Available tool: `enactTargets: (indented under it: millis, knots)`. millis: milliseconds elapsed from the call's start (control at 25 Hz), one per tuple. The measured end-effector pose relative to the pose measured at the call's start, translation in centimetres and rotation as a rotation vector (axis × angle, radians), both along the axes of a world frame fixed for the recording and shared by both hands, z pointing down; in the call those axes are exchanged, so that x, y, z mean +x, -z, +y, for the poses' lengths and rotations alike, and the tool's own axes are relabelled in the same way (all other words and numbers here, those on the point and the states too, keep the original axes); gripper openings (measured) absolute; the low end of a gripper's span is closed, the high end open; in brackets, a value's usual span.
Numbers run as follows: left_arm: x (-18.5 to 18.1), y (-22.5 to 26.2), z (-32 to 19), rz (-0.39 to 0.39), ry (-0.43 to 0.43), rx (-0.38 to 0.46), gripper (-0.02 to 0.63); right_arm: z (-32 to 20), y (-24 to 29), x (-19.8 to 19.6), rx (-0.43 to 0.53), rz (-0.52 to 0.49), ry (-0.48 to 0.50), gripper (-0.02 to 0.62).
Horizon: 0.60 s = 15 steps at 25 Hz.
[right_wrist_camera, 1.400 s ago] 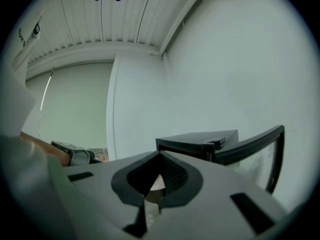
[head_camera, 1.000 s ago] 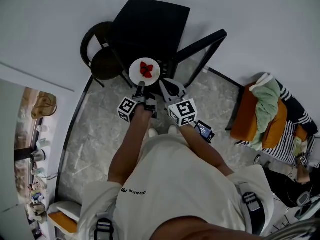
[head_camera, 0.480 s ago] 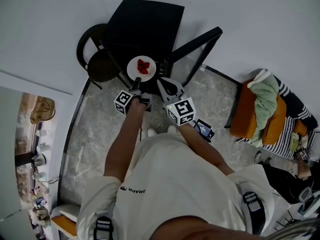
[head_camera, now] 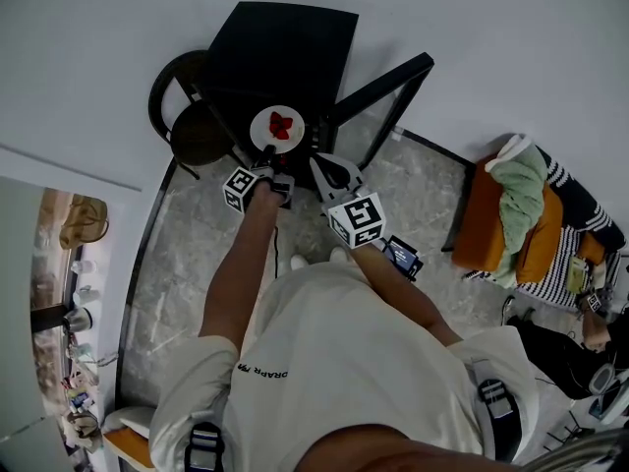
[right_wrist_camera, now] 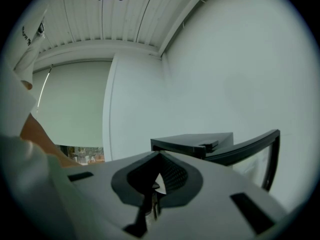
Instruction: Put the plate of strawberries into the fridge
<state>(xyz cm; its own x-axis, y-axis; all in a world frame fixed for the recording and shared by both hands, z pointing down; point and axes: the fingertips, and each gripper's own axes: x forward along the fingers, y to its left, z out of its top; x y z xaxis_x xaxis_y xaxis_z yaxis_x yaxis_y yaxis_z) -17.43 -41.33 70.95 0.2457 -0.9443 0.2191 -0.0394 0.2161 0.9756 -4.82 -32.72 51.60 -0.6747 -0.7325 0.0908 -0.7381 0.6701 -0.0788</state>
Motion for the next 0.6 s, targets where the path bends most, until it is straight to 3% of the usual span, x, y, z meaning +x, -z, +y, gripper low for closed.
enactTargets:
  millis: [600]
  knots:
    - [-0.4,-1.3,-3.7,-0.003,-0.025,0.019,0.012,-0.4,-0.4,1.2,-0.005,0.007,-0.025,0.011]
